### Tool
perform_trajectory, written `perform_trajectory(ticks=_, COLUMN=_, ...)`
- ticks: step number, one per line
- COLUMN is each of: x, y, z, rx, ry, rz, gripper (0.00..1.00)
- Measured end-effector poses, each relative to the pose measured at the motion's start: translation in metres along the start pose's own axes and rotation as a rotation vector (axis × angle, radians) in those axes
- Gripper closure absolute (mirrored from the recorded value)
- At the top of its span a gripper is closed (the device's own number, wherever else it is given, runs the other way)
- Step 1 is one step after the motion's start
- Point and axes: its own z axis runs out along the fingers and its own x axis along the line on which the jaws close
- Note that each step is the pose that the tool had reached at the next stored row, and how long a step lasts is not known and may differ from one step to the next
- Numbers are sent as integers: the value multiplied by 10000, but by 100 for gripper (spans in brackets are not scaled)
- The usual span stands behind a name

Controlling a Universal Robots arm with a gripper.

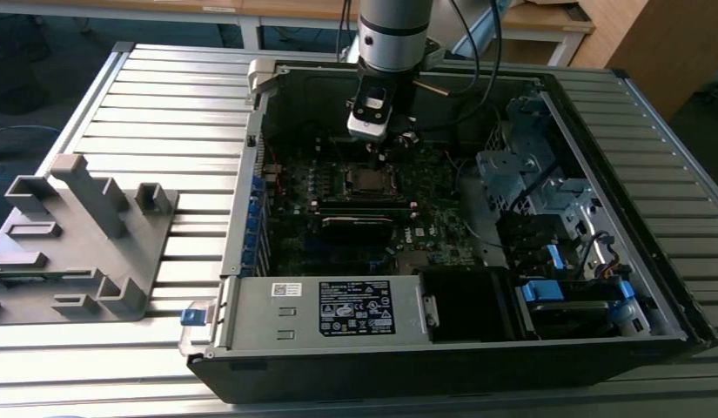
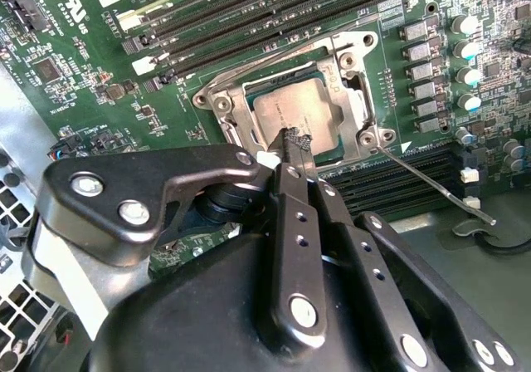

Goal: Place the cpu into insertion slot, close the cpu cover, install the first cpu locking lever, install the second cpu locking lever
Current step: 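Close the cpu cover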

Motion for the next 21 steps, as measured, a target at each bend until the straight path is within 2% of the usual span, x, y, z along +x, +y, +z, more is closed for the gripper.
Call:
perform_trajectory(ticks=9, x=0, y=0, z=0, rx=0, ry=0, rz=-9, gripper=90)
perform_trajectory(ticks=14, x=0, y=0, z=0, rx=-9, ry=2, rz=-207, gripper=90)
perform_trajectory(ticks=21, x=0, y=0, z=0, rx=-9, ry=2, rz=-226, gripper=90)
